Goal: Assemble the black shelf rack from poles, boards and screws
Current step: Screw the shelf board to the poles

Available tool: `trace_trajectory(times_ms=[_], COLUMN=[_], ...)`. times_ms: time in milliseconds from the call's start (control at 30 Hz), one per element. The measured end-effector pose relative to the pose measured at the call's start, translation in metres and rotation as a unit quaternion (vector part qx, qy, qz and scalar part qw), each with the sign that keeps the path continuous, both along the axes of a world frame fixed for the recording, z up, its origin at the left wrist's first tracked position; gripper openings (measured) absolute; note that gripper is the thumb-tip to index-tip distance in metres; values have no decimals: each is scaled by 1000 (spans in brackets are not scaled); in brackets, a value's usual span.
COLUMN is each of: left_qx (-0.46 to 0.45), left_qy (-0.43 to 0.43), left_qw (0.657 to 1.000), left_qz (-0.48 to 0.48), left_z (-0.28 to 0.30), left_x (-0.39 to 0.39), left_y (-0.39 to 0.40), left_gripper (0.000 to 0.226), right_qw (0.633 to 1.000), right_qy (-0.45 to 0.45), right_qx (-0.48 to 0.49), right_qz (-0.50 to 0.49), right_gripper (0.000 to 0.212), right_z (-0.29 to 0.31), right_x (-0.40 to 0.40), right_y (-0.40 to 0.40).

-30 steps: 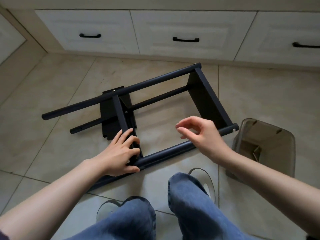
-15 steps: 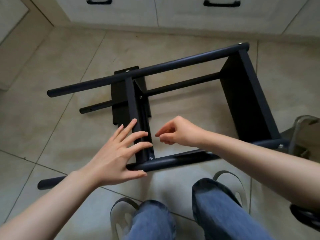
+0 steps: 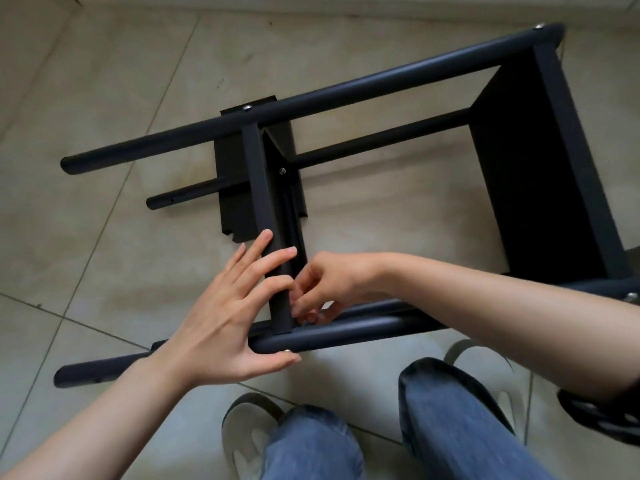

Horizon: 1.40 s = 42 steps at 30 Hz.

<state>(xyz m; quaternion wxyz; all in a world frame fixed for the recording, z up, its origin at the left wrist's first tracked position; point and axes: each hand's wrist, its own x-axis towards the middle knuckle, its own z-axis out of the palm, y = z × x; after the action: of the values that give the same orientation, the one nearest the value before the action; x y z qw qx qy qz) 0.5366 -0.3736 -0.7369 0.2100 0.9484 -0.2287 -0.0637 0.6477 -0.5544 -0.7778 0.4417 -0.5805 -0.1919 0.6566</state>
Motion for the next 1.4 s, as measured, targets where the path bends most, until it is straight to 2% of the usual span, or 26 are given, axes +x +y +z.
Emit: trace_trajectory(times_ms=[133,300,567,967,1167,1400], left_qx=[0,0,-3,-3,-6,-15], left_qy=[0,5,8,14,12,14], left_qw=[1000,1000,1000,1000,1000,1000], left_qz=[5,10,11,8,7,7], left_z=[0,2,1,2,3,1], left_x=[0,0,-1,0,0,0], left_y=[-1,-3,-2,-2,-3,-3], left_gripper=[71,71,70,68,66,65], right_qw=[1000,1000,994,995,993,994], right_qy=[5,18,105,66,102,87], right_qx=[-9,-7,-10,-73,-59,-64], right_qz=[10,8,-8,19,18,10], right_gripper=[35,30,22,15,13,15], right_z=[-1,0,2,0,0,-1], right_x=[-1,-1,2,-5,2,-6], right_y=[2,2,-2,7,-1,8])
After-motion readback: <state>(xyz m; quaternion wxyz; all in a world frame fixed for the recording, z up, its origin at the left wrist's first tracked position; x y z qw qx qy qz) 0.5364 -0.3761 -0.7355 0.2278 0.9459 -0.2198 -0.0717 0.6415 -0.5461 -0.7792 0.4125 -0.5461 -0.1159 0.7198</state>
